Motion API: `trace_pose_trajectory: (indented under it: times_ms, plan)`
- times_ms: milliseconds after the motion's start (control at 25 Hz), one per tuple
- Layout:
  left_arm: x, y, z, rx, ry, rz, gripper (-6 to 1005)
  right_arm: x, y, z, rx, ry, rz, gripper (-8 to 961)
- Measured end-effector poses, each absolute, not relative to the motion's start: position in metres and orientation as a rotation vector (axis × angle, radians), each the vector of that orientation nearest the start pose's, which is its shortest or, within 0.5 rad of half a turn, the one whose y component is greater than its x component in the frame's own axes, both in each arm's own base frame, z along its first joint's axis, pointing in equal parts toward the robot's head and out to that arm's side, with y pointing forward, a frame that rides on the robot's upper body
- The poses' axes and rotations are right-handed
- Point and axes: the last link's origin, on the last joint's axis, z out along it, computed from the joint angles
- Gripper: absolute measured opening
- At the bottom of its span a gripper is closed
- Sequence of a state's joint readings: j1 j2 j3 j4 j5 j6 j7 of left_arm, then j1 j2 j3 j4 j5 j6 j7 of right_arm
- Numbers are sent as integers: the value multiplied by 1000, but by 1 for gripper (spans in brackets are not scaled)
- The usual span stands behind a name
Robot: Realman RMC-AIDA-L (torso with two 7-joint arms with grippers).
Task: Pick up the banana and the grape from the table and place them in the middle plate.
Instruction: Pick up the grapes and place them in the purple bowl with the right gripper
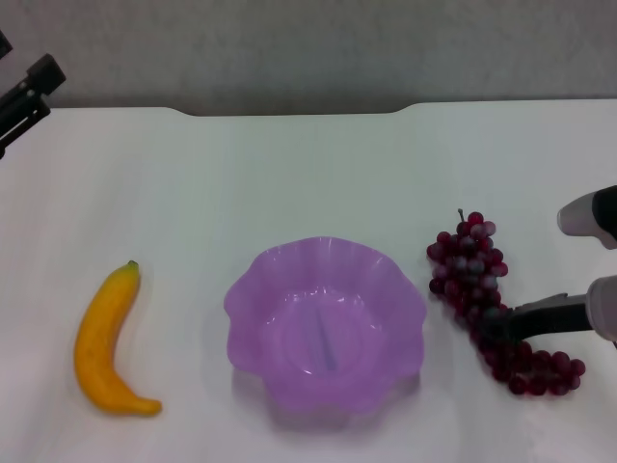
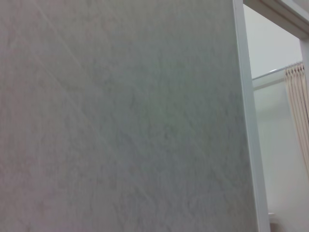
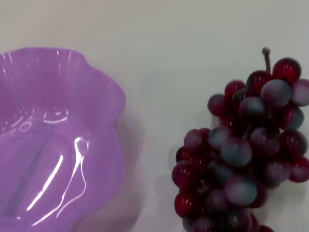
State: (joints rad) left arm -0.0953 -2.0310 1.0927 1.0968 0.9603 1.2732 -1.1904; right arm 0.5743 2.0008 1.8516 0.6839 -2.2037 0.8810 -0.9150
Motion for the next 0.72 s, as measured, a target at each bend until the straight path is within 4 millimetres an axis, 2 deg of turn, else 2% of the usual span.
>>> trace_pose_trajectory:
  times_ms: [400,720]
  plan:
    - [-251,307,124,-1963,-264,-1089,755,295,378,3,-2284,1077,29,367]
    - [-252,307,124,-1968,-266,-1080,755,277,369,20,-2263,995,86,362]
